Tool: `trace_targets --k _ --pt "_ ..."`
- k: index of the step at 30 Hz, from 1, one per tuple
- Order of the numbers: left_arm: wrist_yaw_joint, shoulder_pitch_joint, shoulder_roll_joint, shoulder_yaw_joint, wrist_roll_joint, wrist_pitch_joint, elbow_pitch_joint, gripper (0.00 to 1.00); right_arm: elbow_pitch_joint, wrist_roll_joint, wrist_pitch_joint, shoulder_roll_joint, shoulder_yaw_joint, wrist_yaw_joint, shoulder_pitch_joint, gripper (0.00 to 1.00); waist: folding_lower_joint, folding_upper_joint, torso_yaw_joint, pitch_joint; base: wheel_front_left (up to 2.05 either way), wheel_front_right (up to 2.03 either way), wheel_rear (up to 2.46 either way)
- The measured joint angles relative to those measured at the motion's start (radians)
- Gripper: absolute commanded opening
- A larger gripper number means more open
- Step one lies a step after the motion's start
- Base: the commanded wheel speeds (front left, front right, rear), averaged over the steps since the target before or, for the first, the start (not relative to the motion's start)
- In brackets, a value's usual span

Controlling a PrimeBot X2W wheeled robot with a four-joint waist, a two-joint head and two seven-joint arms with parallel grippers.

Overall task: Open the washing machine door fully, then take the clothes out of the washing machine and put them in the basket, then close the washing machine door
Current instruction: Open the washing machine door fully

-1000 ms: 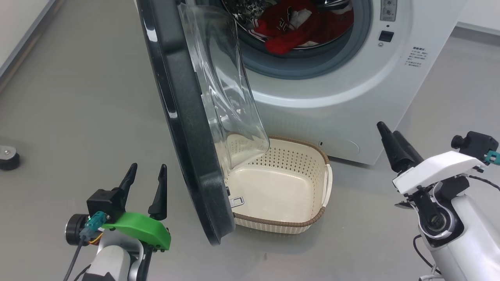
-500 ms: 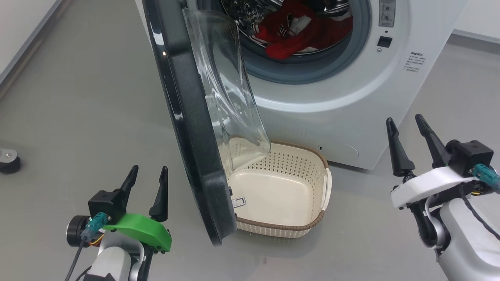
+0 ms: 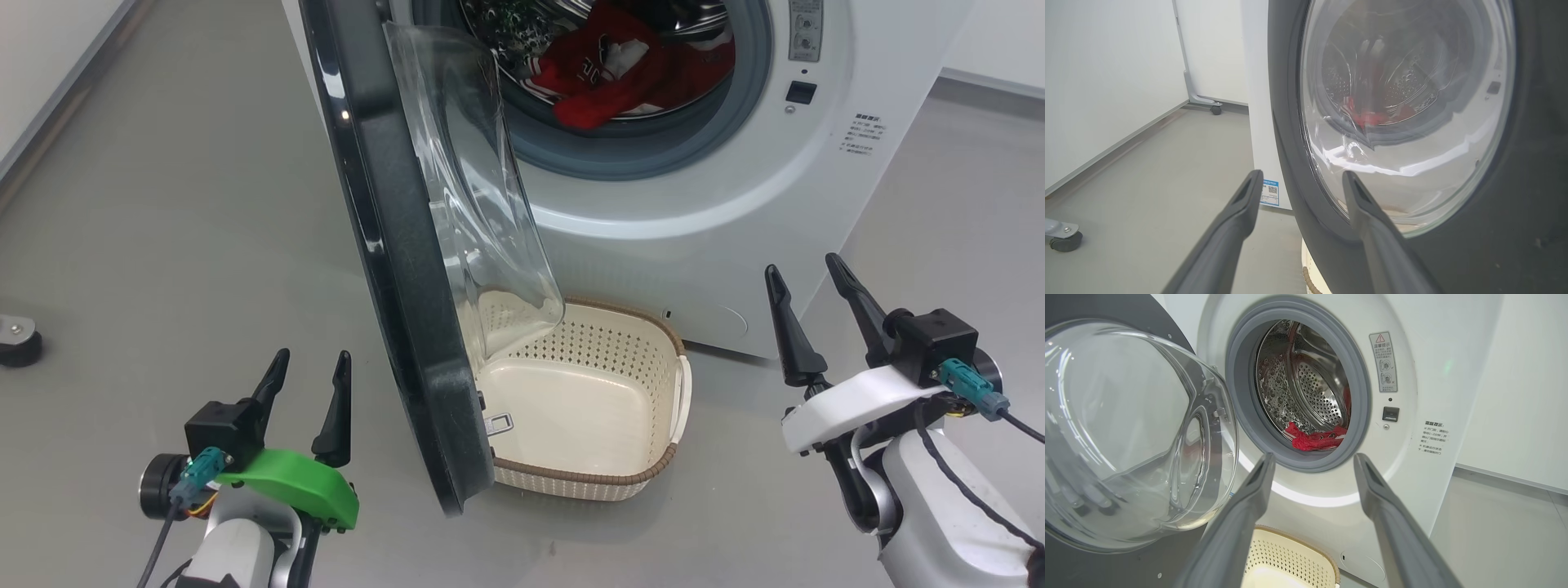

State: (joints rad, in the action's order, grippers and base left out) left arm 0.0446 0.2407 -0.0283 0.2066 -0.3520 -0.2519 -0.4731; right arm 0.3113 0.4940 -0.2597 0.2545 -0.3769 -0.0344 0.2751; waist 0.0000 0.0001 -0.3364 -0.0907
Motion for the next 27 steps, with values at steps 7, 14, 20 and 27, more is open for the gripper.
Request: trace_targets --k 7,14,20,27 --pt "-0.005 0.0 0.0 0.0 0.0 0.0 0.0 1.0 -0.003 -0.028 0.0 -0.027 0.027 -0.005 -0.029 1.0 0.0 0.0 0.002 -0.002 0.0 0.0 0.0" --pt "-0.006 -0.001 0.0 -0.001 0.0 0.0 0.0 1.0 -0.003 -0.066 0.0 -0.043 0.046 -0.004 -0.043 1.0 0.0 0.0 0.001 -0.002 0.0 0.0 0.0" --pt "-0.006 -0.003 0.0 -0.001 0.0 0.0 0.0 1.0 -0.002 -0.081 0.0 -0.066 0.058 0.002 -0.061 1.0 0.0 0.0 0.002 -0.001 0.0 0.0 0.0" --pt "-0.009 -0.014 0.0 -0.001 0.0 0.0 0.0 1.0 0.003 -0.106 0.0 -0.079 0.084 0.016 -0.067 1.0 0.0 0.0 0.003 0.0 0.0 0.0 0.0"
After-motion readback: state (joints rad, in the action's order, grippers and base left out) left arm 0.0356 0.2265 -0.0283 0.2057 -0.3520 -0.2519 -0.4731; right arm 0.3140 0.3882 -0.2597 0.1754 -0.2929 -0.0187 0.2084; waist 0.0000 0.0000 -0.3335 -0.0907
